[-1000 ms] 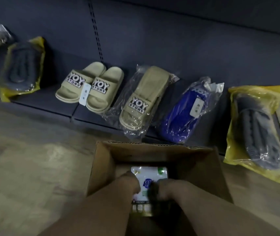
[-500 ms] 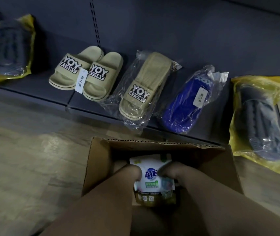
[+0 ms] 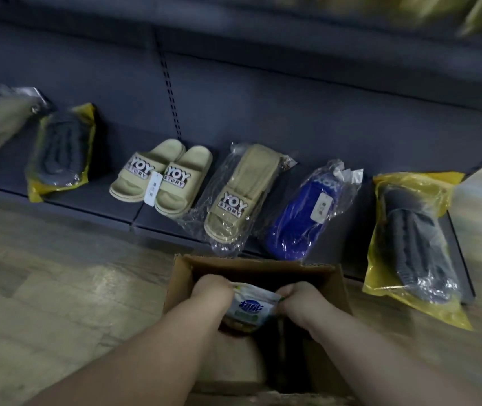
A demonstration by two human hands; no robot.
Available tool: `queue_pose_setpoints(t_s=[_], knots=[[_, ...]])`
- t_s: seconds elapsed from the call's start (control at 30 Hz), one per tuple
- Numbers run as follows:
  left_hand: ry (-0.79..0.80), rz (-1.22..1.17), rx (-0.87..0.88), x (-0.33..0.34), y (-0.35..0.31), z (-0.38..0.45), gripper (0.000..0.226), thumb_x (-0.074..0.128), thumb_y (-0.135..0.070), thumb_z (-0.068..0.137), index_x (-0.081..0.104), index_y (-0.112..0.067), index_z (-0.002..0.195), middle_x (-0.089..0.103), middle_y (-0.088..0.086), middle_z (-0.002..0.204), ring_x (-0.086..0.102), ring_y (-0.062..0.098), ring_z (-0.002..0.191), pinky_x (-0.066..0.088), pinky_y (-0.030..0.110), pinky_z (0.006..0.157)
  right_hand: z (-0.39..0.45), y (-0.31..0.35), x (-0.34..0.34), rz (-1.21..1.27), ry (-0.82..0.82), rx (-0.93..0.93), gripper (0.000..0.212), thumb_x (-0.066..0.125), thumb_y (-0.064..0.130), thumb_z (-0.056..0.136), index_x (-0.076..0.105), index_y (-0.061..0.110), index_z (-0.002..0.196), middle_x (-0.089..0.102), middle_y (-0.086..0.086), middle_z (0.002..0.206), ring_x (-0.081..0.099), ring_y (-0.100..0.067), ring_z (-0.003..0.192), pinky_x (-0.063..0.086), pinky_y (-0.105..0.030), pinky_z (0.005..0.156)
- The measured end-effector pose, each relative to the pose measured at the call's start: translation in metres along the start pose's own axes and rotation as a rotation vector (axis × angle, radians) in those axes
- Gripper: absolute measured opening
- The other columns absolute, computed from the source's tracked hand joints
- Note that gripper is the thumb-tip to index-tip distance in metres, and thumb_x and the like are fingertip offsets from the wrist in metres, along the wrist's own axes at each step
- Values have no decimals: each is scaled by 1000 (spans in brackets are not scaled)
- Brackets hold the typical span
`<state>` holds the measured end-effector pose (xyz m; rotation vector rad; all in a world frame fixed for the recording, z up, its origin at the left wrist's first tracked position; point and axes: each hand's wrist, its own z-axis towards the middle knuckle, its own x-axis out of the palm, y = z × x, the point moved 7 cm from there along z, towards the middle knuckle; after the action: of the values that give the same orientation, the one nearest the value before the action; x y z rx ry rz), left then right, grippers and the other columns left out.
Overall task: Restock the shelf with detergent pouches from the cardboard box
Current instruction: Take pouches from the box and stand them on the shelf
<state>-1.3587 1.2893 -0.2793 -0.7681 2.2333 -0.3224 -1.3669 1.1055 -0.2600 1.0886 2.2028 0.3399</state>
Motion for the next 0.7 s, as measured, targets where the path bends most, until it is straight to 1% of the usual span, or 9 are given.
queue_pose_setpoints(t_s=[0.03, 0.1, 0.17, 0.27, 0.37, 0.43, 0.5, 0.57, 0.7], knots=[[-77, -31, -52, -17, -6, -16, 33, 52, -18, 99, 62, -8, 129, 64, 10, 130, 59, 26, 122, 45, 29, 101, -11, 10, -9, -10, -14, -51, 6, 73, 7, 76, 76, 12, 77, 78, -13, 92, 70, -24, 83, 57, -37, 86], [-169, -299, -54, -47, -18, -44, 20, 62, -12, 90, 73, -14, 106, 73, 10, 108, 68, 26, 104, 52, 29, 92, -35, 32, -27, -28, -39, -153, 11, 69, 11, 75, 77, 10, 82, 78, -8, 84, 73, -25, 87, 57, -38, 85], [-258, -443, 55, -78, -31, -78, 15, 70, -12, 85, 73, -17, 99, 74, 7, 98, 69, 22, 92, 53, 27, 82, -63, 57, -48, -16, -85, -245, 12, 68, 16, 73, 76, 12, 81, 78, -5, 81, 73, -20, 83, 59, -36, 81], [-394, -543, 269, -137, -67, -126, 14, 73, -14, 85, 74, -16, 99, 77, 2, 89, 72, 18, 86, 55, 30, 79, -104, 101, -79, 80, -117, -387, 4, 74, 14, 73, 70, 16, 72, 77, -3, 77, 73, -16, 77, 58, -32, 74], [-525, -633, 478, -195, -115, -169, 8, 73, -8, 85, 73, -15, 90, 76, -5, 74, 69, 6, 69, 51, 12, 57, -150, 150, -123, 253, -163, -628, 21, 78, 10, 78, 64, 26, 80, 75, 4, 81, 73, -7, 74, 58, -25, 72], [-577, -705, 642, -226, -150, -196, 10, 72, -5, 84, 73, -13, 89, 75, 1, 79, 68, 13, 75, 53, 15, 61, -175, 174, -155, 392, -186, -758, 25, 81, 12, 79, 63, 27, 85, 75, 5, 82, 73, 0, 72, 61, -24, 73], [-599, -772, 772, -245, -181, -220, 12, 71, -7, 84, 75, -16, 92, 77, 7, 90, 73, 23, 85, 59, 32, 76, -194, 188, -184, 586, -160, -876, 27, 81, 10, 79, 68, 21, 100, 79, -1, 95, 76, -13, 88, 61, -40, 85], [-616, -844, 893, -258, -210, -242, 14, 69, -7, 86, 75, -18, 94, 78, 6, 96, 74, 27, 89, 59, 43, 80, -211, 193, -212, 779, -110, -987, 36, 77, 7, 80, 67, 13, 114, 78, -6, 107, 75, -24, 99, 59, -45, 89], [-623, -985, 1129, -268, -276, -283, 16, 67, -12, 86, 71, -18, 100, 79, 0, 94, 76, 17, 86, 61, 30, 68, -249, 186, -267, 645, -276, -1175, 36, 71, -5, 85, 65, 12, 117, 75, -9, 114, 72, -25, 107, 58, -42, 92]])
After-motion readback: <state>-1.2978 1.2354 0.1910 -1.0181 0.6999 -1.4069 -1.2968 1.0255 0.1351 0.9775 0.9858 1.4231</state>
